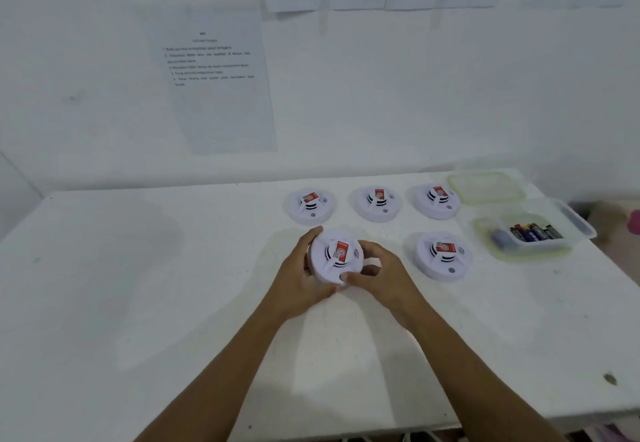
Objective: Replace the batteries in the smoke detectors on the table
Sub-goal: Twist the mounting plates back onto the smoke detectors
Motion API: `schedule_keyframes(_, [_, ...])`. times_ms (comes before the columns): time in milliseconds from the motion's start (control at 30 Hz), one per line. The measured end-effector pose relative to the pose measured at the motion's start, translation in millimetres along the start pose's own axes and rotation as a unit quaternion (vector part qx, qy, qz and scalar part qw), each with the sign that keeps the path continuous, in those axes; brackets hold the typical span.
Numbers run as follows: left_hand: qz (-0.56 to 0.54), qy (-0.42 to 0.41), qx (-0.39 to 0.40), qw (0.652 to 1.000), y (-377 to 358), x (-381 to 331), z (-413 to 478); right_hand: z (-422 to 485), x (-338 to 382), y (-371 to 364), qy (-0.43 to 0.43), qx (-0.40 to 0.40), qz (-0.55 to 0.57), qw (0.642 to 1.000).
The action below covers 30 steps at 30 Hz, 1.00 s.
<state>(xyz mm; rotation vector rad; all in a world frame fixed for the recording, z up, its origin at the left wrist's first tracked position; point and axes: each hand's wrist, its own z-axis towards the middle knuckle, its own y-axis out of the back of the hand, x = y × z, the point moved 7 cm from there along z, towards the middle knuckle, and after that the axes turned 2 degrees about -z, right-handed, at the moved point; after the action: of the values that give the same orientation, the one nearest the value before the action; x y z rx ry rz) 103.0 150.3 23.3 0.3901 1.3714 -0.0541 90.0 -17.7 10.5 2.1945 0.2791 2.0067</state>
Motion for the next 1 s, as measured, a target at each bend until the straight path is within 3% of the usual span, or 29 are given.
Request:
schedule_keyframes(267, [-0.080,0.031,0.006,0.996,-7.1,-5.2,-0.1,6.2,9.8,10.0,0.056,0.017,-0.033,0.998])
schedule_keyframes(433, [-0.110,0.048,-0.050,0.992,-10.7,2.7,1.2,8.4,14.3,15.3,0.107,0.006,-0.071,0.992])
schedule_keyframes(1000, [-0.066,0.052,-0.061,0.995,-16.1,3.0,-3.3,1.8,5.2,14.2,0.143,-0.018,-0.094,0.985])
